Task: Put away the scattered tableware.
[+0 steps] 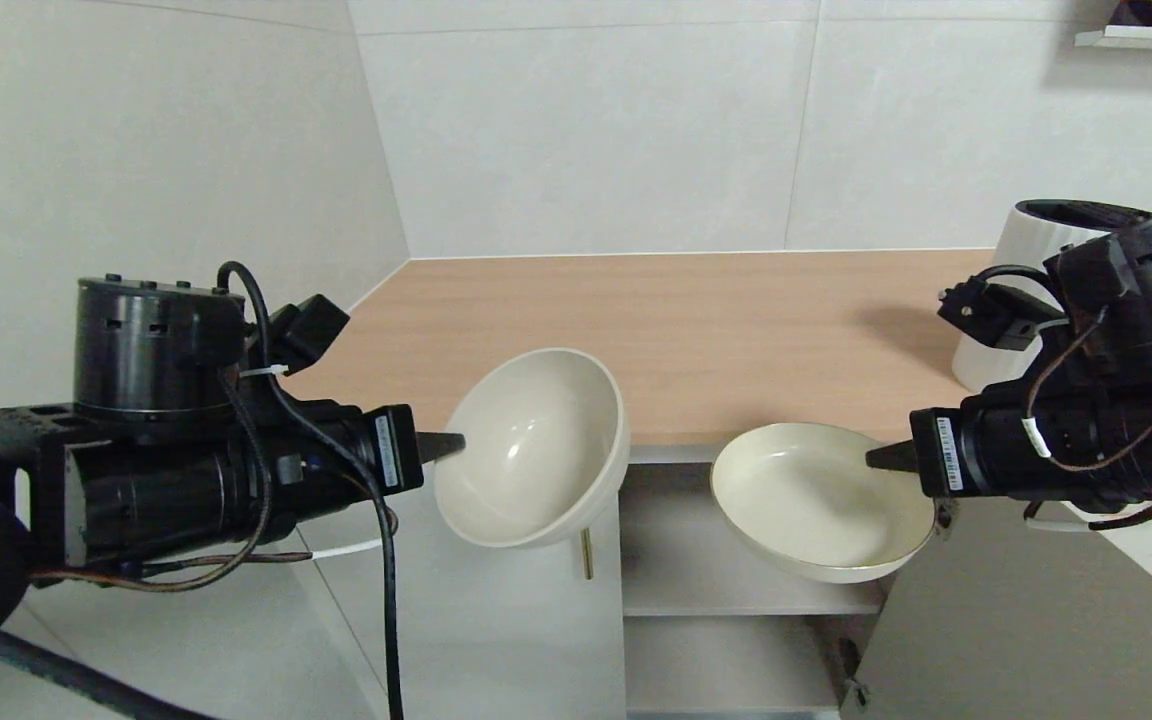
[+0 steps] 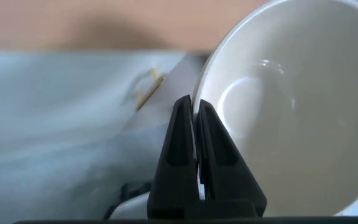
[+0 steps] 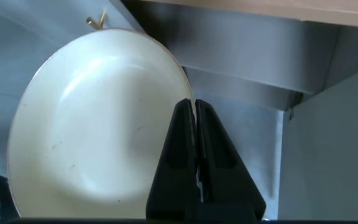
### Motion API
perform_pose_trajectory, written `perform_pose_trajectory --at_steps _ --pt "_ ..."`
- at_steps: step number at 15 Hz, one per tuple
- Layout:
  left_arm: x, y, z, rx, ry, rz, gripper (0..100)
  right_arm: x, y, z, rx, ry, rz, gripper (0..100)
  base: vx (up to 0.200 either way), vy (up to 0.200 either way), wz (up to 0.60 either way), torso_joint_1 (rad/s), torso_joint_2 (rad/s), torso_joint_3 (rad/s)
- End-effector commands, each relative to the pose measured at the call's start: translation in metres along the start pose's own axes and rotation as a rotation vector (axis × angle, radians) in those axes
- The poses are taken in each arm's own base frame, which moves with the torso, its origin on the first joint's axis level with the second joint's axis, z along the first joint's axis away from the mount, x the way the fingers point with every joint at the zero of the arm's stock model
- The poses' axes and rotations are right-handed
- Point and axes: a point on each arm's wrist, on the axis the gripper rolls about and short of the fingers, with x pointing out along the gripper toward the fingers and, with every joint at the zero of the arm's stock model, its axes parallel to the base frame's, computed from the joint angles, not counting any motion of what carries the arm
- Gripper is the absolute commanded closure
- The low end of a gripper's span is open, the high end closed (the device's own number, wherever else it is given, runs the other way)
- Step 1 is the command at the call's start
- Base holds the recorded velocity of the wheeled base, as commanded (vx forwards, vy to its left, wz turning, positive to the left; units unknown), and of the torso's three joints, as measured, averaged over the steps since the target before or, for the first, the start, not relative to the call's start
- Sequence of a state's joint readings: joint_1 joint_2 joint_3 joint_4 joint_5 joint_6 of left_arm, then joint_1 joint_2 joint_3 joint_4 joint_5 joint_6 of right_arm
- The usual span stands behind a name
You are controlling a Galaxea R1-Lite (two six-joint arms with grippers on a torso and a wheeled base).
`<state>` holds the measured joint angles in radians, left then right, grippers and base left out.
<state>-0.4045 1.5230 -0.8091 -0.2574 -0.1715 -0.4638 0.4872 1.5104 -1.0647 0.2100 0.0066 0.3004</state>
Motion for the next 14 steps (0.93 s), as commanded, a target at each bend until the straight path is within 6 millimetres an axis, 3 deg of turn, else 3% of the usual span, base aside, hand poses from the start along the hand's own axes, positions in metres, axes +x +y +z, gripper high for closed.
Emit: perform_pose_trajectory --at_steps 1,3,6,14 --pt "0.000 -0.001 -0.003 0.003 0.008 -0.003 100 -0.001 0.000 -0.002 0.000 0.003 -0.003 100 0.000 0.000 0.00 0.000 0.00 0.000" --pt "0.002 0.000 -0.004 0.001 0.018 0.001 100 0.000 0.000 -0.002 -0.002 0.006 0.000 100 0.000 0.000 0.00 0.000 0.00 0.000" --pt "0.002 -0.001 -0.005 0.005 0.023 -0.005 100 0.006 -0.001 -0.005 -0.012 0.029 -0.006 100 -0.200 0.000 0.00 0.007 0.00 0.002" --pt "0.006 0.002 -0.011 0.036 0.043 0.003 100 0.018 -0.002 -0.008 -0.025 0.063 -0.021 100 0.000 0.000 0.00 0.000 0.00 0.000"
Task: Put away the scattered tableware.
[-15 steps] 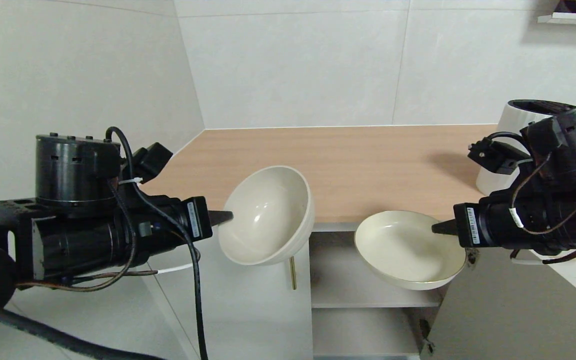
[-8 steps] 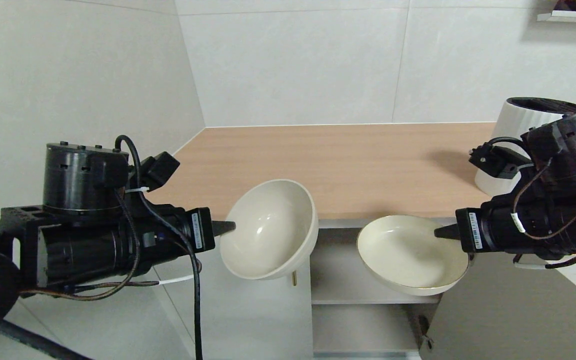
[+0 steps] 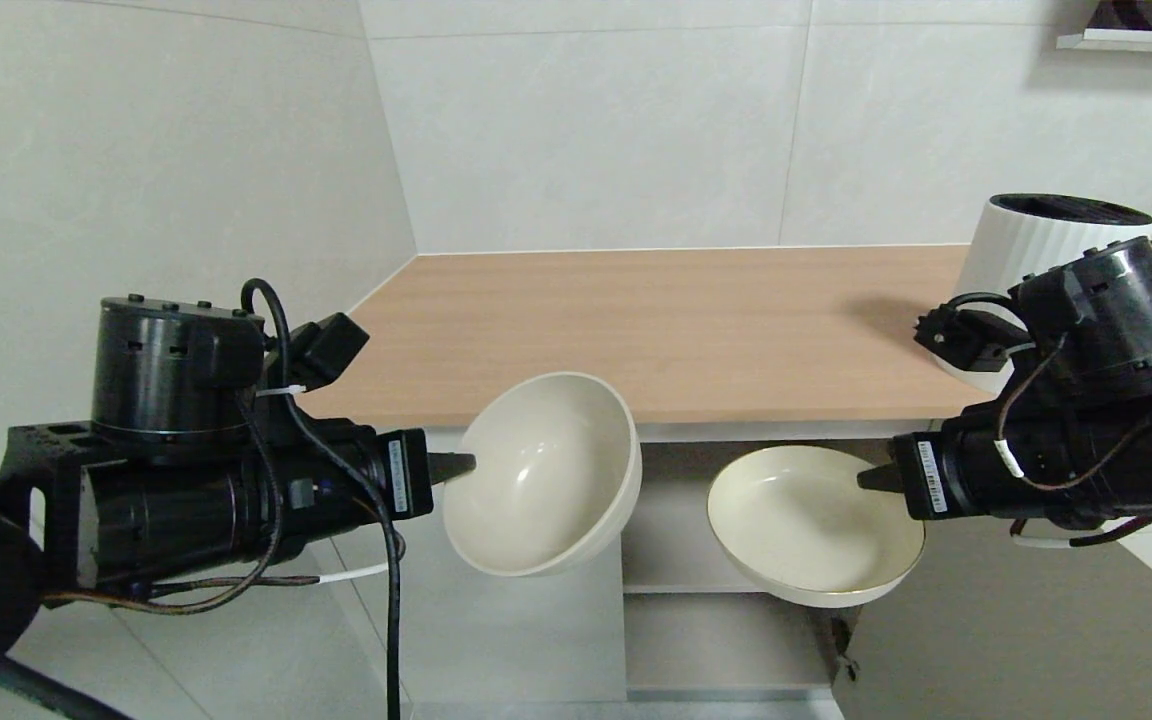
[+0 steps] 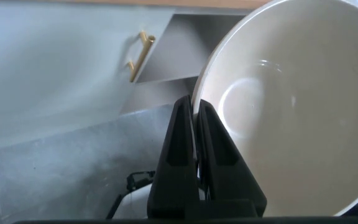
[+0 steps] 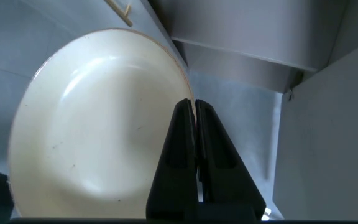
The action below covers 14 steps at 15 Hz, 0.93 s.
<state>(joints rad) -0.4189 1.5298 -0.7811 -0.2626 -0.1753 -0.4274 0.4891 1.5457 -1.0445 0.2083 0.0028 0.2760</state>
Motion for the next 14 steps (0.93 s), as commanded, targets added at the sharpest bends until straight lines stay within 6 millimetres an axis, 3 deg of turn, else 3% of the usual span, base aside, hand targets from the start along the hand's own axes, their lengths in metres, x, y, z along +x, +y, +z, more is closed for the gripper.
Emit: perform_pose_trajectory --at_steps 1,10,14 --pt "0.0029 0.0013 -0.0014 -0.002 0.009 0.005 100 0.0059 -0.0004 -0.0014 0.000 0.018 -0.006 100 0.000 0.000 0.00 0.000 0.00 0.000" --pt "0.0038 0.0016 -0.0018 -0.002 0.013 0.005 100 0.0129 -0.0007 -0.0010 0.001 0.018 -0.007 100 0.000 0.000 0.00 -0.004 0.01 0.006" --pt "0.0043 0.0019 -0.0024 -0.002 0.016 0.006 100 0.0114 -0.0007 -0.0007 0.001 0.012 -0.009 100 0.000 0.000 0.00 -0.146 0.37 0.218"
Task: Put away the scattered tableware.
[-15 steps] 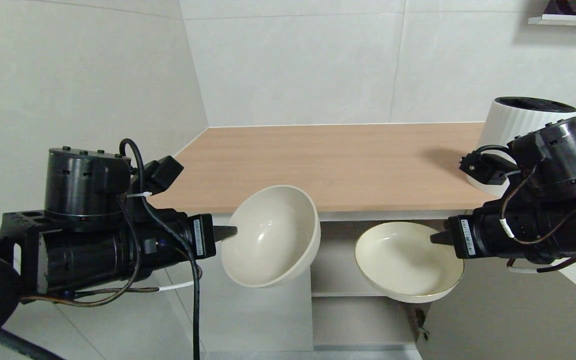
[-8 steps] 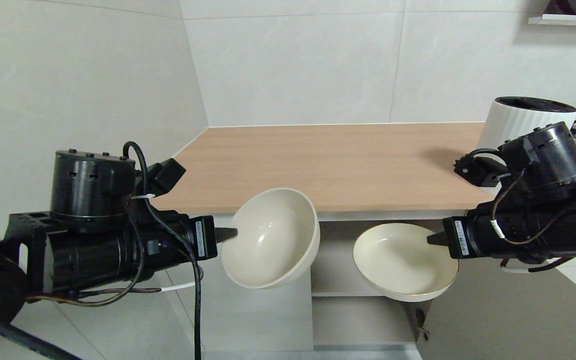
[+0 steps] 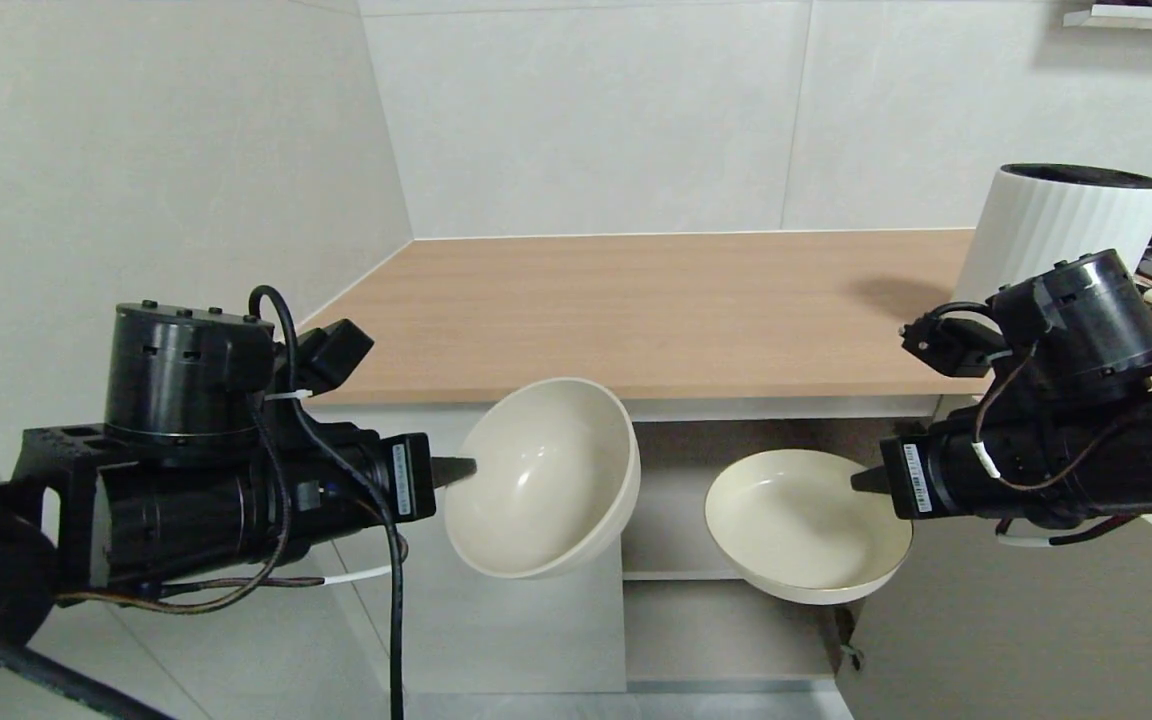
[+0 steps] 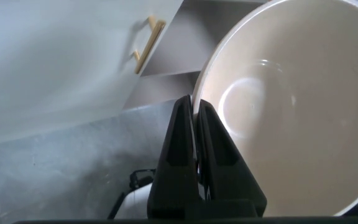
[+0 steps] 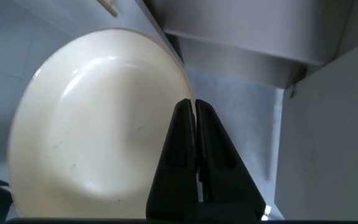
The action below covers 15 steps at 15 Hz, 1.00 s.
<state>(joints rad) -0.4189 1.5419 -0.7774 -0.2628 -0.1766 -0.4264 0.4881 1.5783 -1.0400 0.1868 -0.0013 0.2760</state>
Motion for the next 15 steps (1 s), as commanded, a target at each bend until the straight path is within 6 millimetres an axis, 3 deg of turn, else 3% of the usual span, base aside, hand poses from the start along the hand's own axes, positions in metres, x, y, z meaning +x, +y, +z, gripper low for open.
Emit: perform_pose_trajectory --at_steps 1,11,15 --pt "0.0008 0.0004 -0.0005 -0.001 0.003 0.002 100 -0.0005 0.0000 0.0002 0.000 -0.003 0.000 100 0.000 0.000 0.00 -0.178 0.46 0.276" --pt "0.0004 0.0003 -0.0004 0.000 0.002 -0.001 100 0.0011 -0.0005 0.0001 0.001 0.001 -0.002 100 0.000 0.000 0.00 -0.156 0.45 0.300" --pt "0.0004 0.0003 -0.0004 0.000 0.002 -0.001 100 0.0011 -0.0005 0.0001 0.001 0.001 -0.002 100 0.000 0.000 0.00 -0.025 0.10 0.071"
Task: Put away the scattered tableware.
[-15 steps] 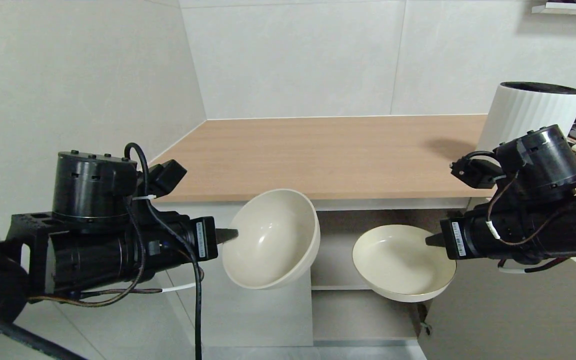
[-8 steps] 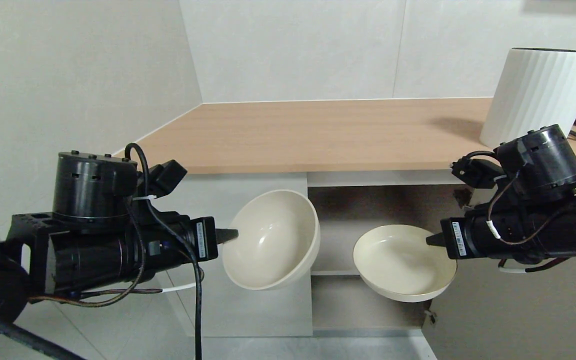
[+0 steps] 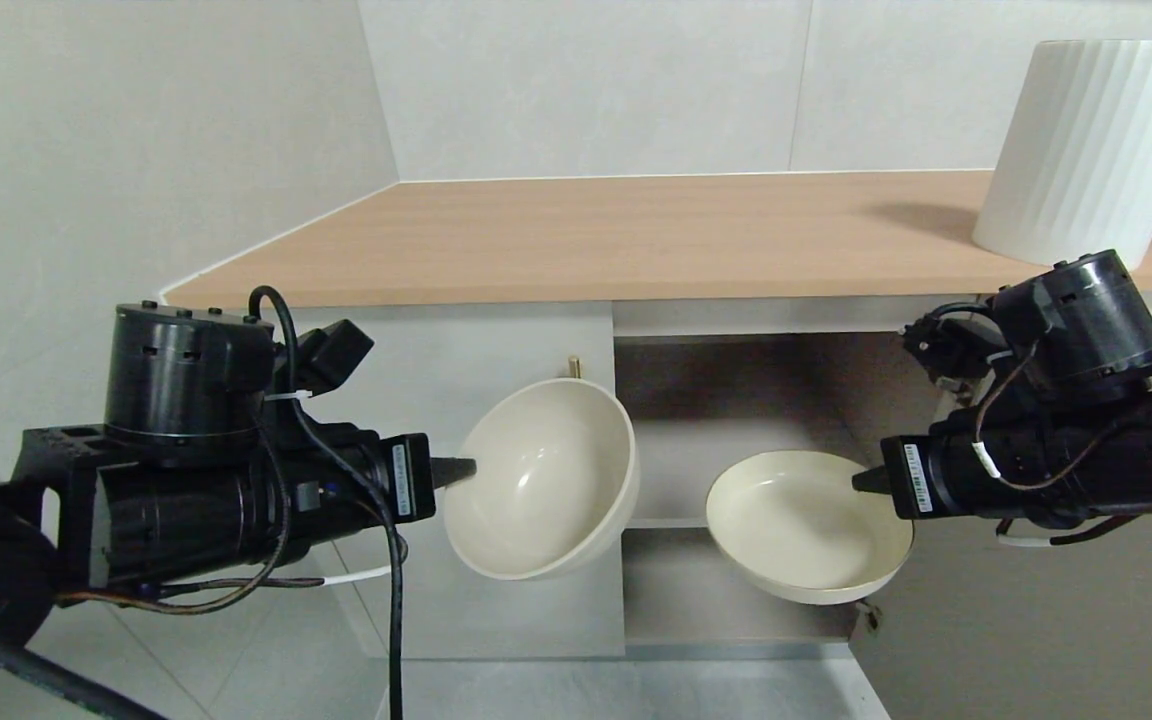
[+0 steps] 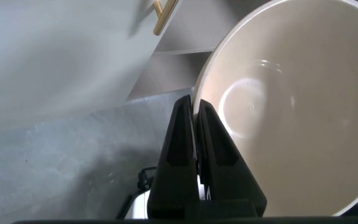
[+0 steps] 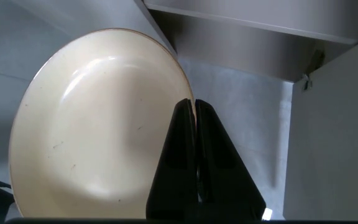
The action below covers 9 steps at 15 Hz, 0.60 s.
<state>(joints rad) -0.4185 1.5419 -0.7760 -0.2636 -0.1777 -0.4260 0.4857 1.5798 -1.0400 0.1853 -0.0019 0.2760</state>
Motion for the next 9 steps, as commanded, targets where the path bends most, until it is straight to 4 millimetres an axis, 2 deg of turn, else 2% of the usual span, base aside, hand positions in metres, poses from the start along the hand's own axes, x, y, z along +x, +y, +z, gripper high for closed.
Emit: perform_pose_trajectory --at_steps 1,6,7,9 --pt "0.000 0.000 0.000 -0.001 0.001 0.000 100 0.001 0.000 0.000 0.000 0.002 0.000 100 0.000 0.000 0.00 0.000 0.00 0.000" --pt "0.000 0.000 0.000 0.000 -0.001 0.001 100 0.007 0.000 -0.001 0.000 0.020 -0.005 100 0.000 0.000 0.00 0.000 0.00 0.000" --pt "0.000 0.000 0.000 0.000 -0.001 0.001 100 0.015 -0.001 -0.002 0.001 0.040 -0.012 100 0.000 0.000 0.00 0.000 0.00 0.000" --pt "0.000 0.000 0.000 0.000 -0.001 0.001 100 0.044 -0.004 -0.004 0.004 0.072 -0.041 100 0.000 0.000 0.00 0.000 0.00 0.000"
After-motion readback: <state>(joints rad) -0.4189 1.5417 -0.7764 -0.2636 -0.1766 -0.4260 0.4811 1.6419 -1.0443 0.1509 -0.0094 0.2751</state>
